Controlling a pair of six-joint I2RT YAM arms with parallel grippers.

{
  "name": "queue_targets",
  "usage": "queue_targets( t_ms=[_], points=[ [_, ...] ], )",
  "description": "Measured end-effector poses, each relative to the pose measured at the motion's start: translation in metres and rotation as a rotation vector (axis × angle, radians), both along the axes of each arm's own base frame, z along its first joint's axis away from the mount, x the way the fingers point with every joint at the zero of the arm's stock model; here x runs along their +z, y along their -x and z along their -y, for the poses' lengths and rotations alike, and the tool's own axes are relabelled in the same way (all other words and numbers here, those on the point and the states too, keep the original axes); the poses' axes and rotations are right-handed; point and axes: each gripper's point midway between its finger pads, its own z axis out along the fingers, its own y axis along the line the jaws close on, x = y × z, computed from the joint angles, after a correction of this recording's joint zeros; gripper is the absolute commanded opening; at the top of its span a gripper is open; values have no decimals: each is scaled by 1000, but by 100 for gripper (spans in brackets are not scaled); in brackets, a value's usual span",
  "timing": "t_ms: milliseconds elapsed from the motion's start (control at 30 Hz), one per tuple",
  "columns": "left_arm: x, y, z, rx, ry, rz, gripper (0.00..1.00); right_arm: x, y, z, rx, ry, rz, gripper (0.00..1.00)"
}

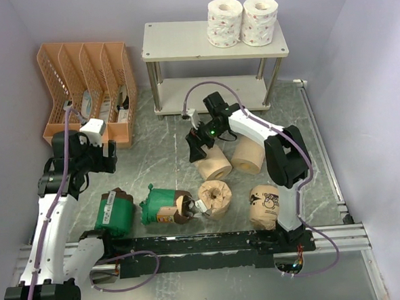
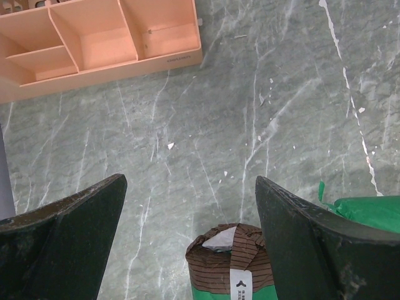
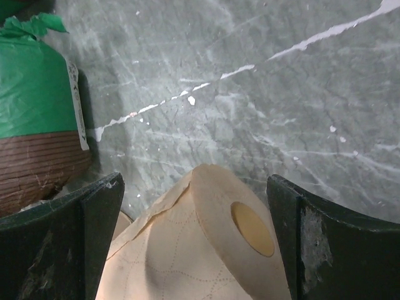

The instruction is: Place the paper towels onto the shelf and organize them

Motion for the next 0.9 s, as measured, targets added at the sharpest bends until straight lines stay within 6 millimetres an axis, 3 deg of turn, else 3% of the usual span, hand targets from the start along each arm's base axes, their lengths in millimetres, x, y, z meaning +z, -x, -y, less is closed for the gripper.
queue_targets(
  t_ms=[167,300,400,500,900],
  points=[
    [-1,-1,-5,17,0,-6,95,-18,8,15,-13,34,-43,90],
    [-4,-2,-5,19,0,-17,95,-29,9,29,-39,59,-65,77],
    [-6,-3,-8,29,1,-22,95,-30,9,35,-52,63,-68,51],
    [-6,-3,-14,50,1,-24,95,-31,10,37,-56,68,-69,1],
    [-9,-4,-19,71,1,-34,95,-22,1,46,-177,135,-72,0]
  ],
)
